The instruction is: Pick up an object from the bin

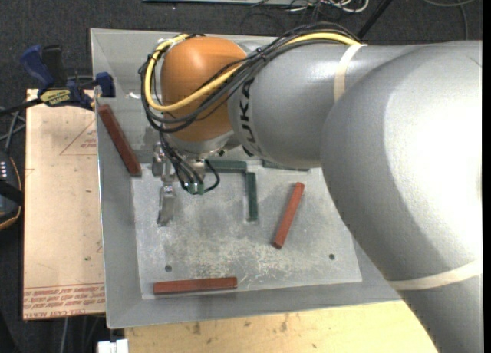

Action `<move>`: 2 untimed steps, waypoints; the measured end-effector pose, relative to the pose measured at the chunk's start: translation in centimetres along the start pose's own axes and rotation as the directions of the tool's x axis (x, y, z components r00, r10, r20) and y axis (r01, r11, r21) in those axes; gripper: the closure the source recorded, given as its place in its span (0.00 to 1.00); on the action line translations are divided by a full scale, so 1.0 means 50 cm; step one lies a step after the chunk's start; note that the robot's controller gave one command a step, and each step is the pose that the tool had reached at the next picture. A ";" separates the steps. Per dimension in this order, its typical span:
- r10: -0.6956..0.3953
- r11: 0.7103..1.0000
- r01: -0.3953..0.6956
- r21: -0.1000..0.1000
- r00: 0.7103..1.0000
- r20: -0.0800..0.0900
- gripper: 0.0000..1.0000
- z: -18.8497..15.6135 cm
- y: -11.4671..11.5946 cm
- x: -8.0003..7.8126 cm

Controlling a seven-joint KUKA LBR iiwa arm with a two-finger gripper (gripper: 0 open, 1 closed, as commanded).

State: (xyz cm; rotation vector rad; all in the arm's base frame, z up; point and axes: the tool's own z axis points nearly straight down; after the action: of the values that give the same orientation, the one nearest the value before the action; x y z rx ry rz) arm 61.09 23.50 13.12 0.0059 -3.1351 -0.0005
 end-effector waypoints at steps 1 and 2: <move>0.003 1.000 -0.003 -0.001 1.000 0.007 0.00 -0.009 -0.001 -0.005; 0.053 0.999 -0.053 -0.002 0.999 0.009 0.00 0.074 -0.160 -0.034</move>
Offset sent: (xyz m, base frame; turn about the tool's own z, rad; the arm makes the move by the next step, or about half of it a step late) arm 0.0249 -0.1261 -0.0612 0.0833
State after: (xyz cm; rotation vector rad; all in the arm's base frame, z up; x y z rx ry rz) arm 62.82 15.52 9.40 -0.0778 -3.1433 -0.0034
